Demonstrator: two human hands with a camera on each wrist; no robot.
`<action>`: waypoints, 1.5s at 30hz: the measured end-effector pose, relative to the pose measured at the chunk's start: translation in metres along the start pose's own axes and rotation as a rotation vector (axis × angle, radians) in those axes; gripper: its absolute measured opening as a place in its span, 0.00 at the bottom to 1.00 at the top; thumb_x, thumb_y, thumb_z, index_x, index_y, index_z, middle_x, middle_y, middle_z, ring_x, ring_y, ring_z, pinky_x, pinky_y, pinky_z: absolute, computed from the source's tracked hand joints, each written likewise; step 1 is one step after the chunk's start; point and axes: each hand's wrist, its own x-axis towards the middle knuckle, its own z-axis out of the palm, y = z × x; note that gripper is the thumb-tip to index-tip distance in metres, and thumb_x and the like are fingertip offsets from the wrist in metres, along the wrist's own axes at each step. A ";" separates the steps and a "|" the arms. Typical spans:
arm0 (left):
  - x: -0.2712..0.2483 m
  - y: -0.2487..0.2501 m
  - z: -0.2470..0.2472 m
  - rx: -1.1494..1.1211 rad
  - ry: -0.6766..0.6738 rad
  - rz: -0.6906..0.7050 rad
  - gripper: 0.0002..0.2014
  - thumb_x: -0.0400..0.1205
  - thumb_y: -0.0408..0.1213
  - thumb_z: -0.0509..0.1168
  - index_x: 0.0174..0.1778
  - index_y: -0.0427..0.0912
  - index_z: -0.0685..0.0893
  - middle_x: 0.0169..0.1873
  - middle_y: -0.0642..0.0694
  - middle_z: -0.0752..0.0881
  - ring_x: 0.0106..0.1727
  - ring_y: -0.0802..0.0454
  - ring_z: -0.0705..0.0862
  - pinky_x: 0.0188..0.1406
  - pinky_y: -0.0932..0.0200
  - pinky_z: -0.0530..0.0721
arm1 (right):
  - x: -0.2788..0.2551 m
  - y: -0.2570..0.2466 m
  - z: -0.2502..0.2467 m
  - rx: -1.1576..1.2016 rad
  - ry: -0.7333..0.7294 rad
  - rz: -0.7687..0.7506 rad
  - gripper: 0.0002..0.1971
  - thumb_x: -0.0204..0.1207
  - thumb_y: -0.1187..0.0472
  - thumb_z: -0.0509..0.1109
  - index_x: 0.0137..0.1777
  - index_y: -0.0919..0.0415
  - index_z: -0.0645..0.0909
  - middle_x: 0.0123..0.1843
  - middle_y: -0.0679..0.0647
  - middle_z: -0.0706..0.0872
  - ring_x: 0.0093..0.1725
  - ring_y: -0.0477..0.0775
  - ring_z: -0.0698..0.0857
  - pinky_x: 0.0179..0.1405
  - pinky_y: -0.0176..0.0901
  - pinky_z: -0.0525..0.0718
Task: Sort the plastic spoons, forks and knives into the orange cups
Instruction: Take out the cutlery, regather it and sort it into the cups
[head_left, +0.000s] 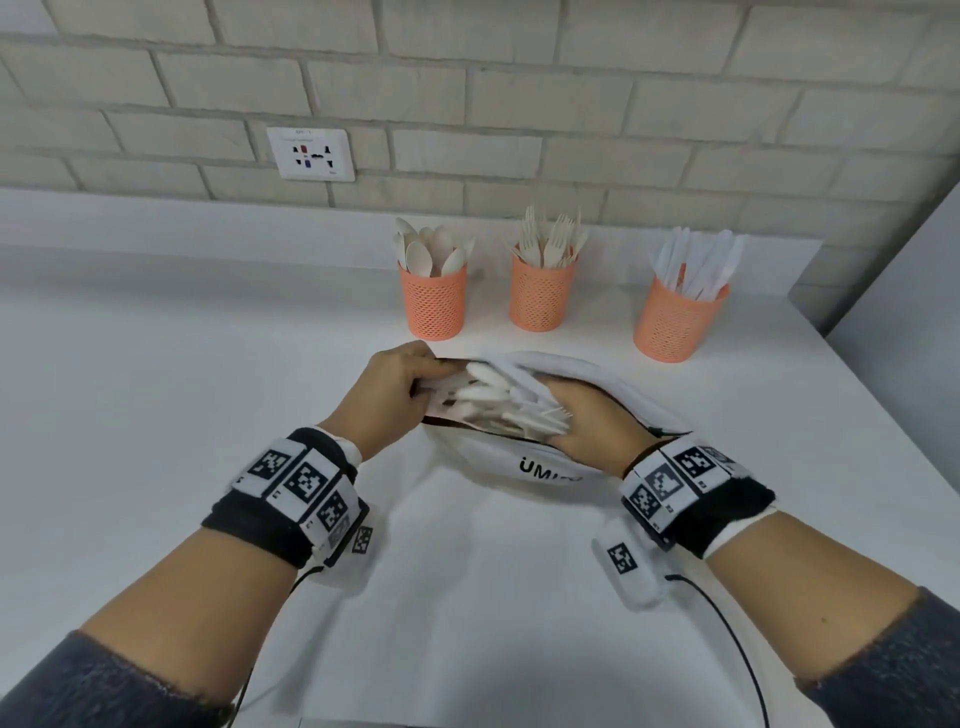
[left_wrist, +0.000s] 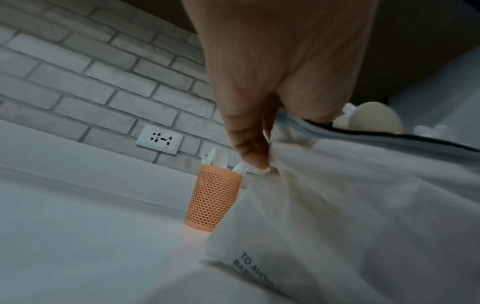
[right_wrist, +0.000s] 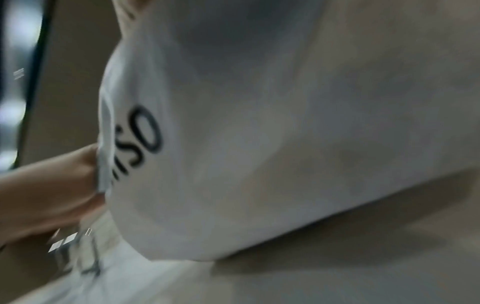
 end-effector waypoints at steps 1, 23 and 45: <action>-0.001 0.001 0.002 0.026 0.039 0.027 0.27 0.71 0.13 0.59 0.61 0.39 0.86 0.33 0.51 0.75 0.35 0.56 0.76 0.40 0.78 0.73 | 0.000 0.000 -0.002 0.056 0.031 0.036 0.24 0.73 0.66 0.71 0.70 0.57 0.74 0.59 0.49 0.83 0.58 0.45 0.78 0.58 0.32 0.71; 0.011 0.017 0.019 -0.040 0.018 -0.140 0.29 0.76 0.19 0.60 0.73 0.45 0.75 0.52 0.40 0.84 0.49 0.49 0.78 0.43 0.75 0.68 | 0.011 0.002 0.002 0.041 -0.063 0.055 0.21 0.68 0.66 0.74 0.61 0.55 0.77 0.46 0.47 0.83 0.46 0.49 0.82 0.45 0.36 0.75; 0.006 0.020 -0.008 0.273 -0.104 0.066 0.13 0.71 0.29 0.68 0.51 0.43 0.80 0.52 0.44 0.76 0.53 0.45 0.77 0.46 0.54 0.78 | 0.014 -0.021 -0.017 0.670 0.300 0.022 0.23 0.61 0.74 0.80 0.55 0.61 0.80 0.47 0.50 0.88 0.50 0.47 0.87 0.54 0.39 0.86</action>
